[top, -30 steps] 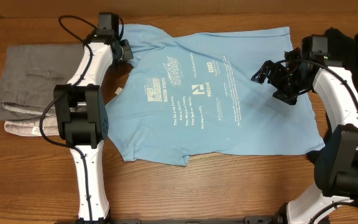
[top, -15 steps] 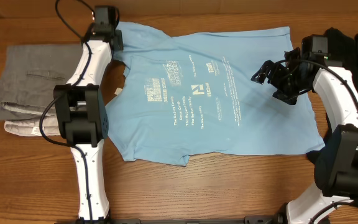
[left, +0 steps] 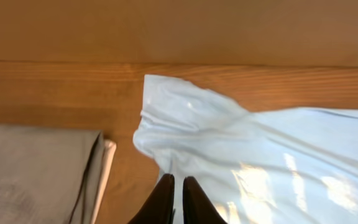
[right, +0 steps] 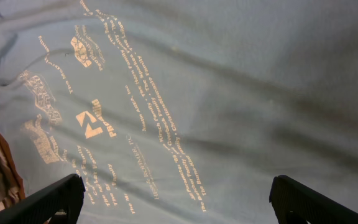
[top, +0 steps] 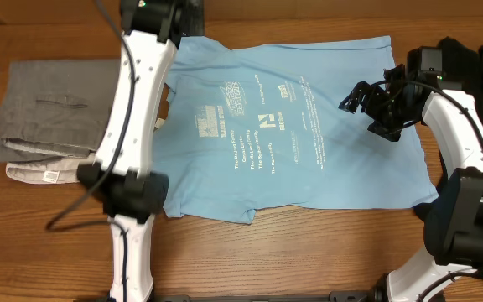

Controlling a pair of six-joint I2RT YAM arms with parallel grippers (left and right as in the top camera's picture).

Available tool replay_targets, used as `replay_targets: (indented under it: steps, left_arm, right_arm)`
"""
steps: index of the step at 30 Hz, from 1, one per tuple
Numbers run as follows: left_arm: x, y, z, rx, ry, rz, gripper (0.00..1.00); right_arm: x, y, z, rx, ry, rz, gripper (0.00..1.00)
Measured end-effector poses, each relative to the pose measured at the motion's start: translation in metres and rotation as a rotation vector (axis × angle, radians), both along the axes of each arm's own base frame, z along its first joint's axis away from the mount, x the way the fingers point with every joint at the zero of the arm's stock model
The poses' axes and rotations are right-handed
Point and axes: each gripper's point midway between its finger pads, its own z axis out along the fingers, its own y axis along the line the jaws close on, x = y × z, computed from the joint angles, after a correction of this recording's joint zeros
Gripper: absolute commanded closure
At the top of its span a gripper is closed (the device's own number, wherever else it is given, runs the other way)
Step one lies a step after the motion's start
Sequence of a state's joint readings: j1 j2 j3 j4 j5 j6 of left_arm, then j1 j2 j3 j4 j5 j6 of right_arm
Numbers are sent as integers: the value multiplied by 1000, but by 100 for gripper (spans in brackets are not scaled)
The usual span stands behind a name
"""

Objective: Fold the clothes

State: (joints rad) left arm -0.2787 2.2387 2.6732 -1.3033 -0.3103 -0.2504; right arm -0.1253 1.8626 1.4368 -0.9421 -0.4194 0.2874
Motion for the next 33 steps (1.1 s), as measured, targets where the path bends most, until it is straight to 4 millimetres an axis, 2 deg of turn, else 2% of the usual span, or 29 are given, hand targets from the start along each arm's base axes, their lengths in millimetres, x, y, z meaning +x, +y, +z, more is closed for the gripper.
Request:
replay_targets:
  steps: [3, 6, 11, 16, 20, 23, 25, 29, 33]
  left_arm:
    - [-46, -4, 48, -32, -30, -8, 89]
    - [-87, -1, 74, -53, -27, -8, 89]
    - [-150, 0, 96, -91, 21, -35, 87]
    - [-192, -22, 124, -194, -18, -146, 81]
    - [-242, -40, 136, -267, -13, -247, 78]
    - [-279, -40, 126, -298, 35, -272, 77]
    - [-304, -29, 107, -315, 92, -239, 72]
    - [-348, -2, 51, -326, 232, -116, 67]
    - [-374, 13, -14, -281, 393, -11, 64]
  right_arm:
    - [0, 0, 0, 0, 1, -1, 0]
    - [0, 0, 0, 0, 0, 0, 0]
    - [0, 0, 0, 0, 0, 0, 0]
    - [0, 0, 0, 0, 1, -1, 0]
    - [0, 0, 0, 0, 0, 0, 0]
    - [0, 0, 0, 0, 0, 0, 0]
    - [0, 0, 0, 1, 1, 0, 0]
    - [0, 0, 0, 1, 0, -1, 0]
    - [0, 0, 0, 2, -1, 0, 0]
